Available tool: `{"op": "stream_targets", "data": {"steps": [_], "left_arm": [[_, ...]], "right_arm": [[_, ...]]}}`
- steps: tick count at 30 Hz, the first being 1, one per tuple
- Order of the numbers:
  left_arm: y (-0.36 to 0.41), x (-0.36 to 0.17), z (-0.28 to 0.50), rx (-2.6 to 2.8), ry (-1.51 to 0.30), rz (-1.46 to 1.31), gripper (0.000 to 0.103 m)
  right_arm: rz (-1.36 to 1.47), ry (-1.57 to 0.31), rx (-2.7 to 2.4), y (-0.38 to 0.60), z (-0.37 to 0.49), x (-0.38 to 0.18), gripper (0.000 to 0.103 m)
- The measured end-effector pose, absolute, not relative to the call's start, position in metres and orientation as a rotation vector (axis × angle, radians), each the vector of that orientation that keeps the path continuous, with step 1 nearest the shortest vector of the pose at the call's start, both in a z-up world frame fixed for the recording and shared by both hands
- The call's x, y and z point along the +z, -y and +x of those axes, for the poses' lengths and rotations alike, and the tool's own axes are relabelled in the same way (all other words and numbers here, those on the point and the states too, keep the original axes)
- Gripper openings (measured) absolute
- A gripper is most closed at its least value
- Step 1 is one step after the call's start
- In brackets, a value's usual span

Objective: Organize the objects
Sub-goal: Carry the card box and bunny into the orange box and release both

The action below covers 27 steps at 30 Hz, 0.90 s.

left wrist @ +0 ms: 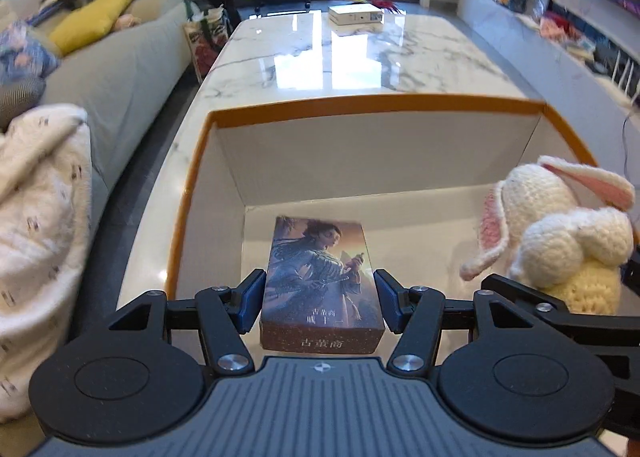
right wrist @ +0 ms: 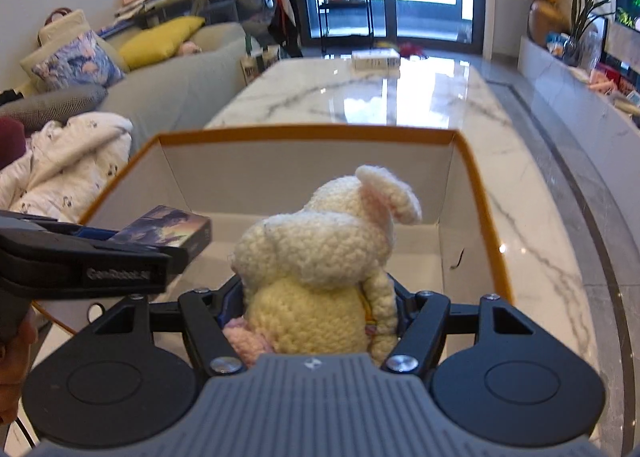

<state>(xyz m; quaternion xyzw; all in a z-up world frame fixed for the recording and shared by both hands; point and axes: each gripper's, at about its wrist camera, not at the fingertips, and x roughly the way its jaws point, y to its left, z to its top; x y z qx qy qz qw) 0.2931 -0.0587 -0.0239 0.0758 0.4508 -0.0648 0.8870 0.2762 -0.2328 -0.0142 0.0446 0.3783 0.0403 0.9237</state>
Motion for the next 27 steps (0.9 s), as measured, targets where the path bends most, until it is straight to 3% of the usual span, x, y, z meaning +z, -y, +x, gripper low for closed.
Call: {"op": "stream_targets", "data": {"steps": [27], "left_arm": [[0.05,-0.051,0.316,-0.245,-1.254,0.083,0.068]], "right_arm": [[0.107,-1.074,0.075,0.233,0.311,-0.04,0.075]]}}
